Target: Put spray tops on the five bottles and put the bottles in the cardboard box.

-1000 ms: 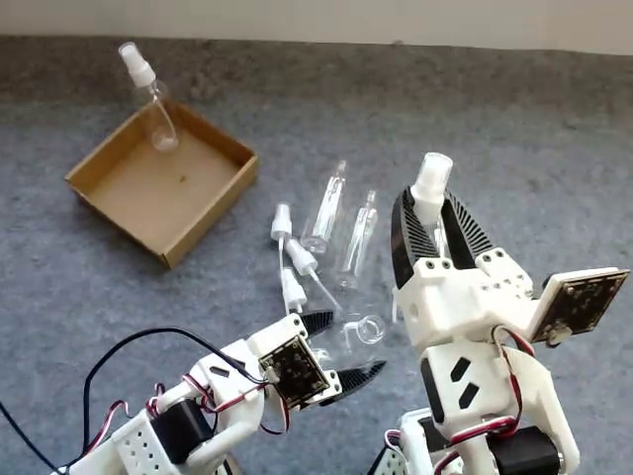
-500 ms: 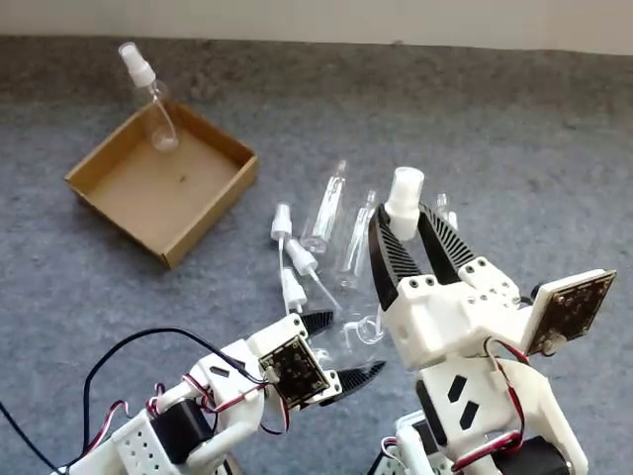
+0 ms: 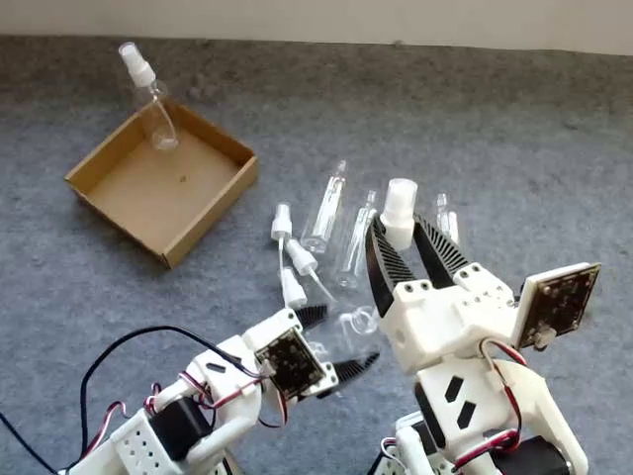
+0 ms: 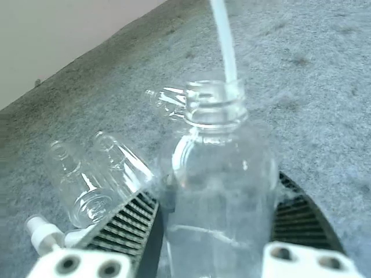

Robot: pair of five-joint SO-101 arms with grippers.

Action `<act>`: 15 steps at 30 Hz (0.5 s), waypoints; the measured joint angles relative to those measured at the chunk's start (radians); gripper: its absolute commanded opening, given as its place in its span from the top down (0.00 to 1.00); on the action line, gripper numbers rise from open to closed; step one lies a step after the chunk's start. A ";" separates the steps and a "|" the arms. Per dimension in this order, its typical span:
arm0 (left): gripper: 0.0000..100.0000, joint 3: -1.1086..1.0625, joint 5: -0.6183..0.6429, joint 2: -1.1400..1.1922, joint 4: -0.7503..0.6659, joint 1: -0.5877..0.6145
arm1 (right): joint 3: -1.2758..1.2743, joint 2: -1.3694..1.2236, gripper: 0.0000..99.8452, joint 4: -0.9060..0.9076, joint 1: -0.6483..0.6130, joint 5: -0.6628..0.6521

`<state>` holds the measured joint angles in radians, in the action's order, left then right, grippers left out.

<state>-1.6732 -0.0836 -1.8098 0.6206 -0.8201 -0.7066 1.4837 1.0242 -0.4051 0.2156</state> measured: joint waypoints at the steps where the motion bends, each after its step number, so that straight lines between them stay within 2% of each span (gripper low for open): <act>1: 0.86 0.000 0.000 0.000 0.000 0.015 | 0.000 0.000 0.99 0.012 0.000 0.000; 15: 0.86 0.000 0.000 0.000 0.000 0.043 | 0.000 0.000 0.99 0.163 0.002 0.000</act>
<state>-1.6732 -0.0836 -1.8098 0.6206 -0.7772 -0.7066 1.4837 1.1868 -0.4035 0.2156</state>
